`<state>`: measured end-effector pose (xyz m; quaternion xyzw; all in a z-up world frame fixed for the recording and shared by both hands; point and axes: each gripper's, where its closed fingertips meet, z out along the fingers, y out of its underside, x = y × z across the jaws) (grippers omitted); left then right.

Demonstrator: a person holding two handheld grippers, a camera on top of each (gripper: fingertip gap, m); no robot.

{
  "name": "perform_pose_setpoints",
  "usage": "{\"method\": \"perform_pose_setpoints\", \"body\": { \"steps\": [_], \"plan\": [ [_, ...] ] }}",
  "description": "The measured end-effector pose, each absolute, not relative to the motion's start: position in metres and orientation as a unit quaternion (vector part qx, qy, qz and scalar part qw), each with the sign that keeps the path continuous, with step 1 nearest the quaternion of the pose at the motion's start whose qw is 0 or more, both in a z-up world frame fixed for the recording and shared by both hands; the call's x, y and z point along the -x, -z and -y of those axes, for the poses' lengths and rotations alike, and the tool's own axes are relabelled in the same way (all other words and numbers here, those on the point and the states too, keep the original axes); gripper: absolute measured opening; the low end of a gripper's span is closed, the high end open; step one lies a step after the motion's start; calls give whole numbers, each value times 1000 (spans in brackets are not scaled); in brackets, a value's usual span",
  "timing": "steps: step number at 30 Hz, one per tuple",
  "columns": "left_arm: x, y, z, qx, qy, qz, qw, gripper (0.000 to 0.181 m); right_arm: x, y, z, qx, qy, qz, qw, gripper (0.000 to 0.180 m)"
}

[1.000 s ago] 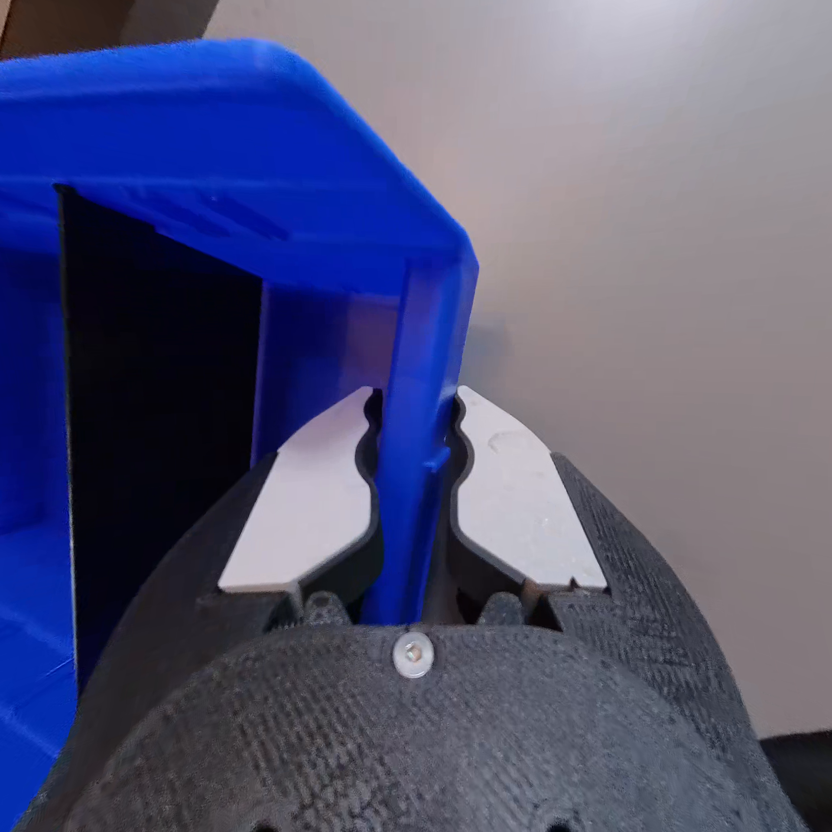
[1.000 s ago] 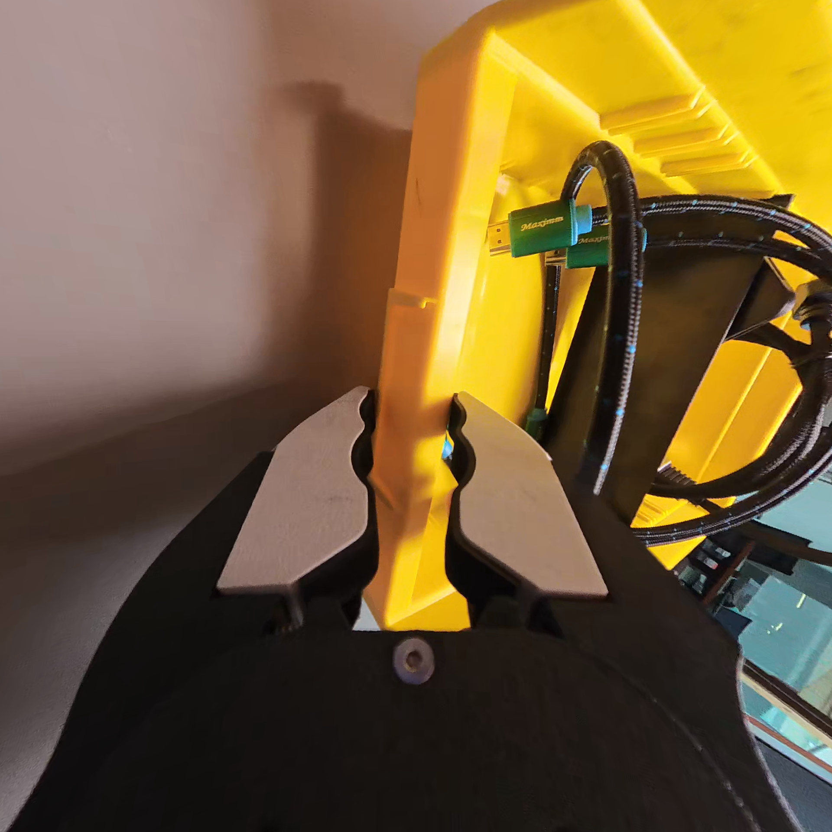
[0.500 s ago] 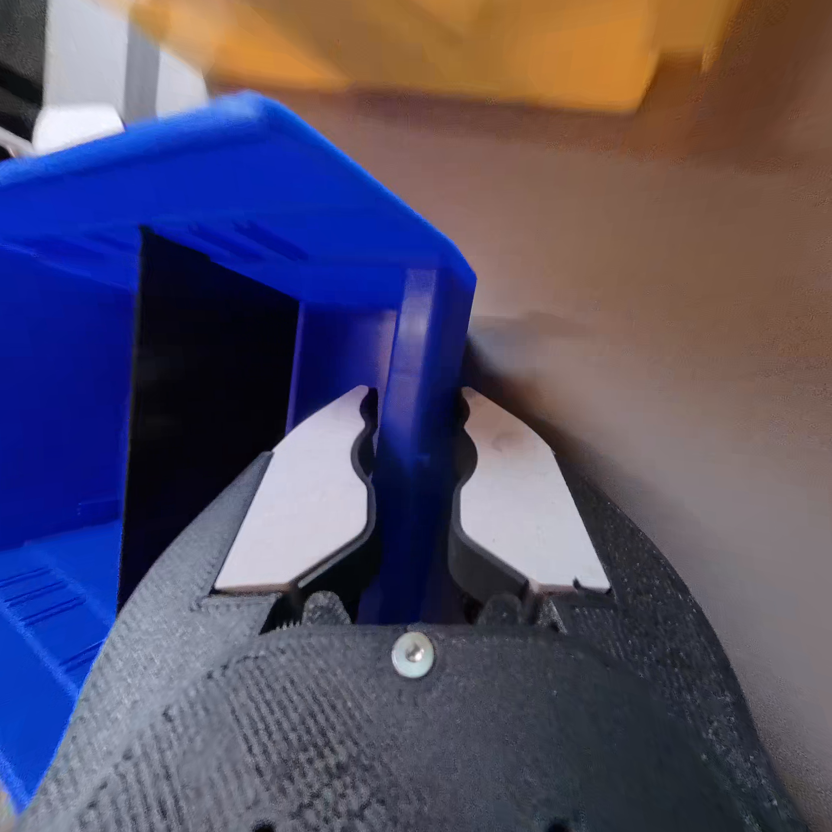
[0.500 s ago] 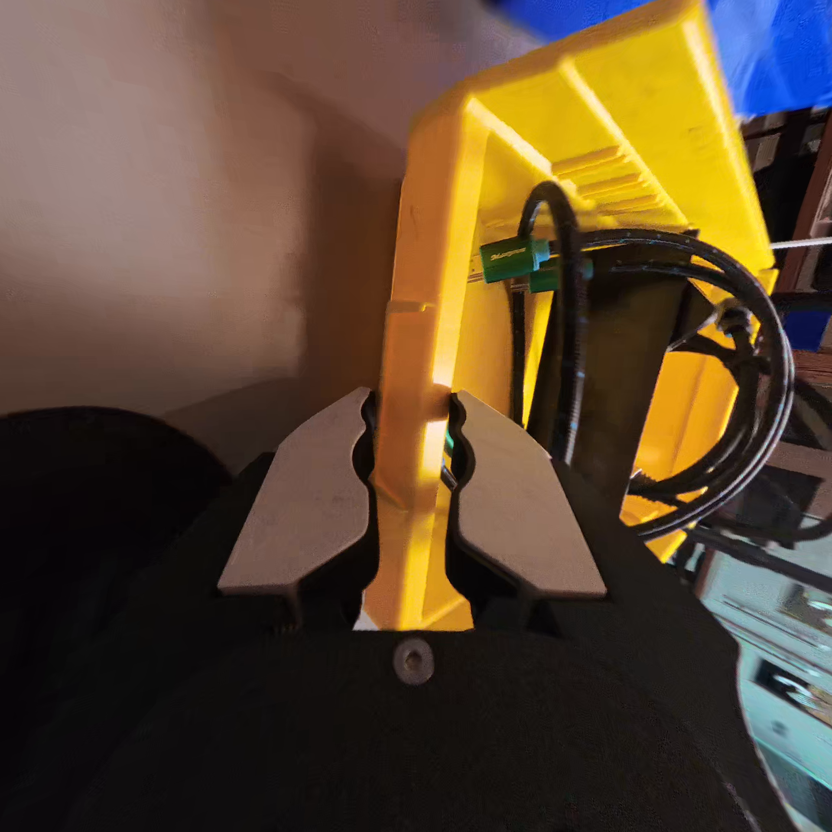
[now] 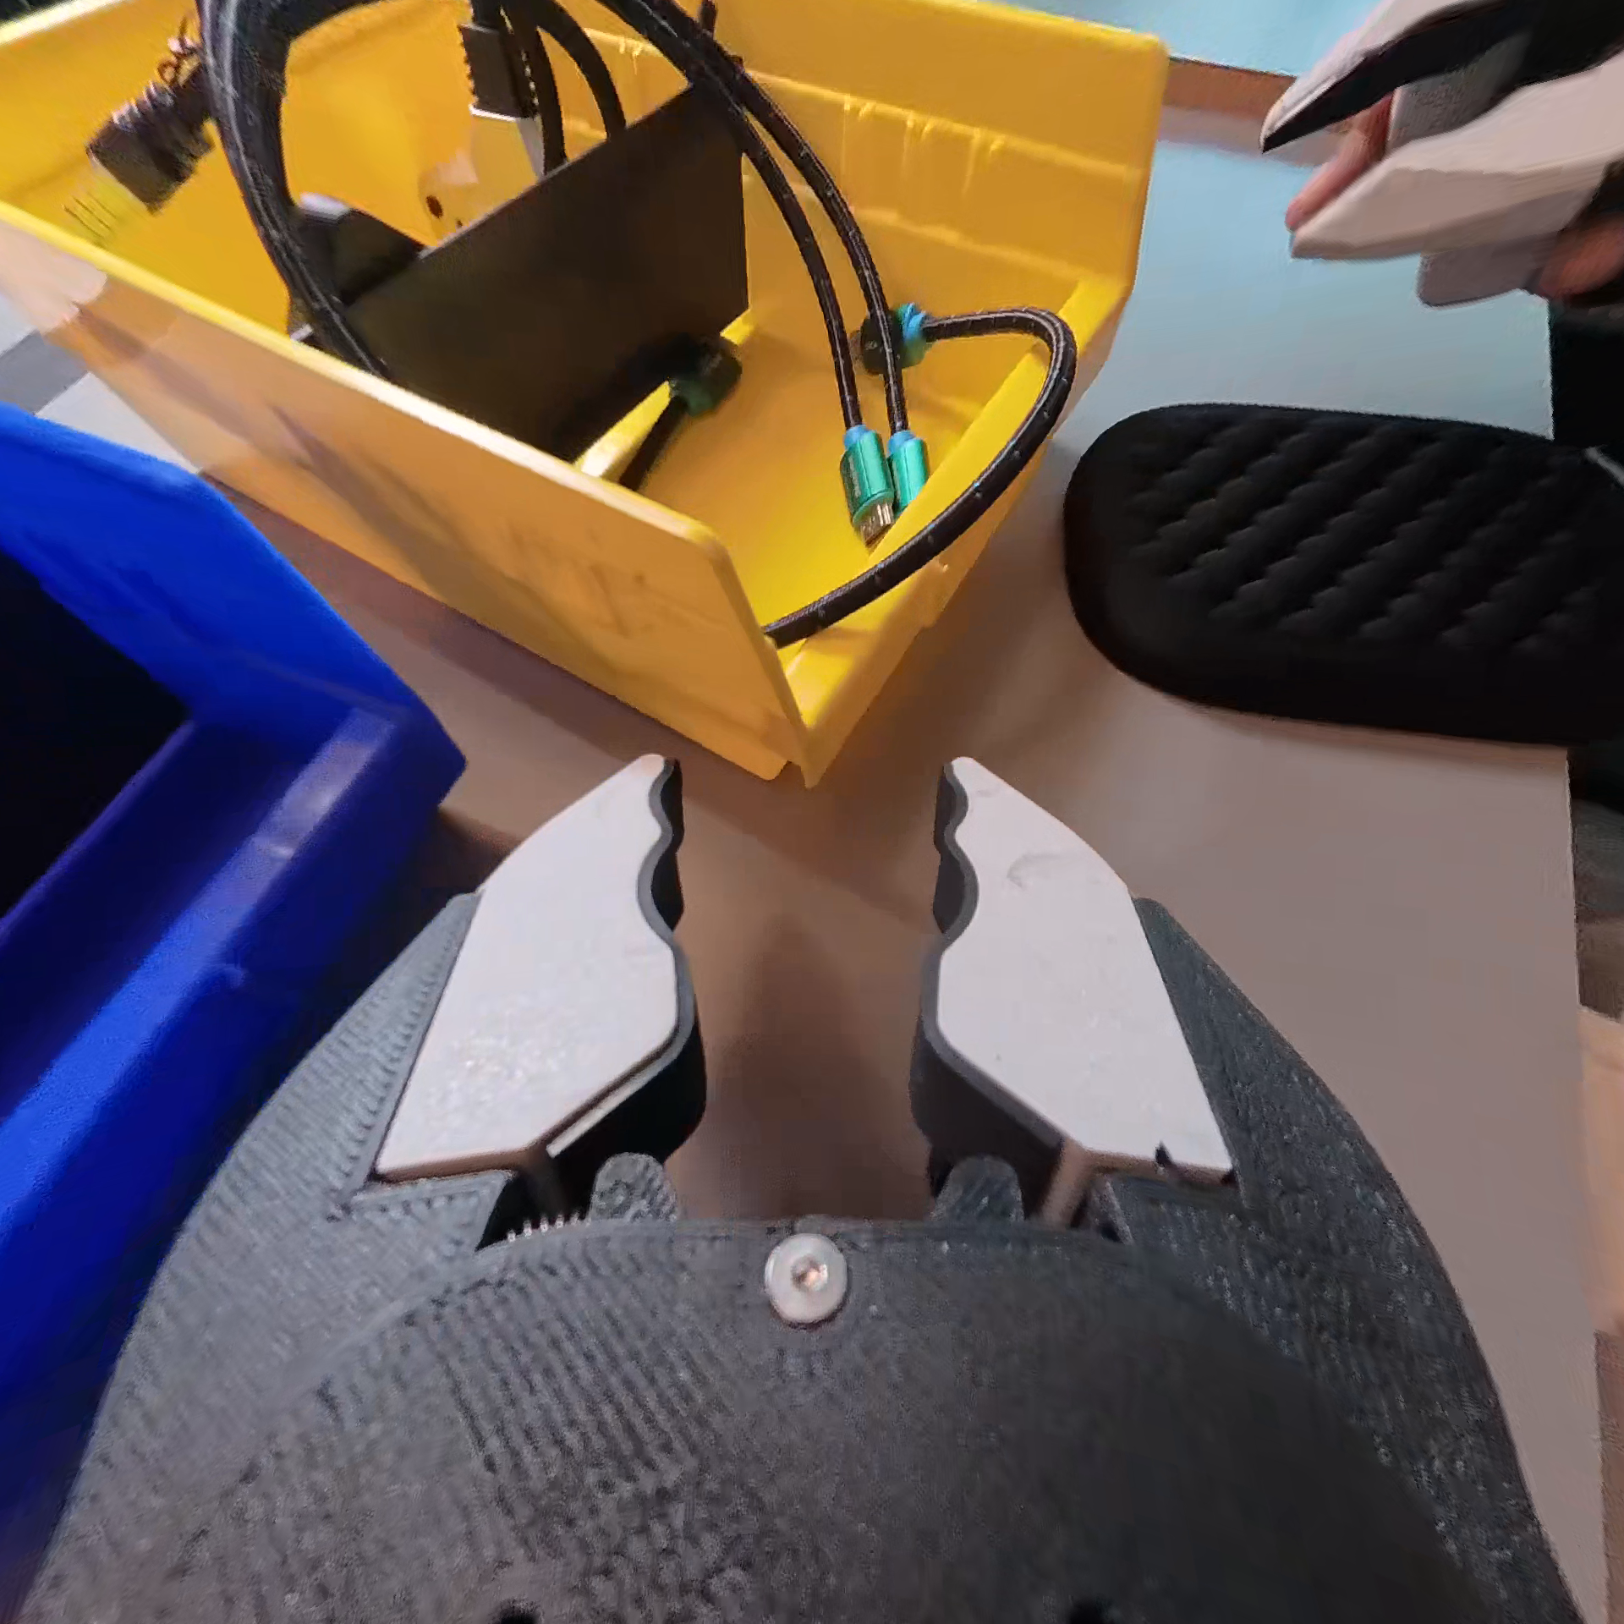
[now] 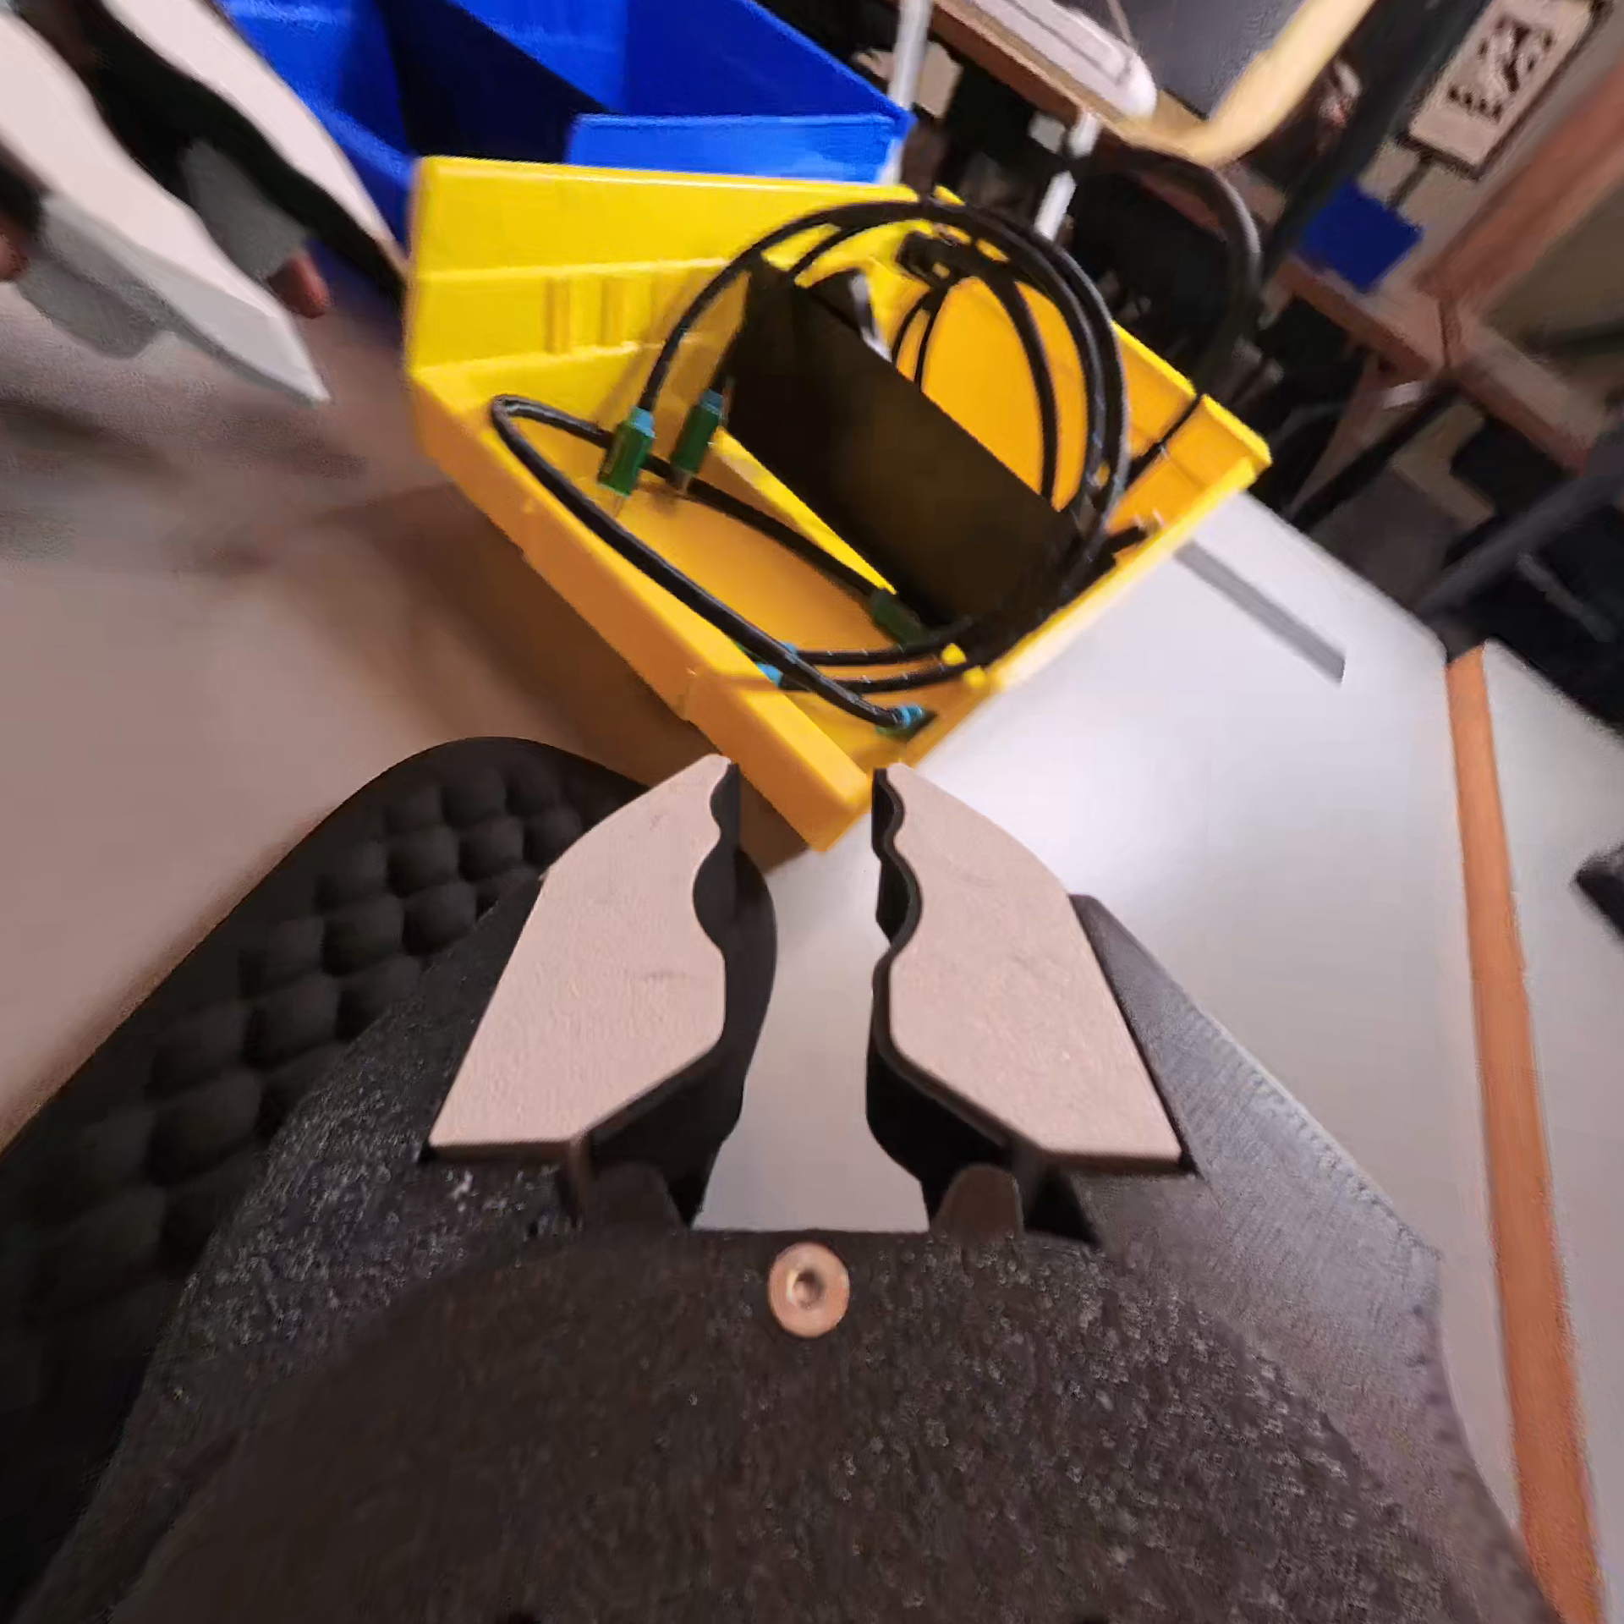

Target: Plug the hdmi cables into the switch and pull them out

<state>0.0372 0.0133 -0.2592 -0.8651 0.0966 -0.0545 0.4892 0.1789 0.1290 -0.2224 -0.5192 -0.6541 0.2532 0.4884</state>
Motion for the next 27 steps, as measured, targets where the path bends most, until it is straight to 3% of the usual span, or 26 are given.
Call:
{"method": "perform_pose_setpoints", "body": {
  "steps": [6, 7, 8, 15, 18, 23, 27],
  "plan": [
    [-42, 258, -43, 846, 71, -12, 528, 56, -114, 246, -92, 367, -105, 806, 452, 40],
    [-40, 258, -44, 848, 71, -3, 526, 54, -104, 248, -95, 343, -73, 821, 450, 32],
    [-40, 257, -44, 847, 74, 1, 527, 54, -97, 245, -97, 322, -56, 834, 444, 11],
    [-29, 241, -34, 813, 109, 32, 570, 51, -56, 182, -131, 420, -232, 847, 229, 7],
    [-28, 240, -34, 811, 108, 36, 575, 51, -14, 186, -195, 521, -190, 795, 247, 11],
    [-22, 240, -28, 807, 98, 47, 581, 51, 1, 159, -222, 530, -204, 734, 373, 48],
    [-16, 238, -32, 802, 89, 64, 587, 50, -37, 123, -243, 576, -253, 619, 471, 43]
  ]
}}
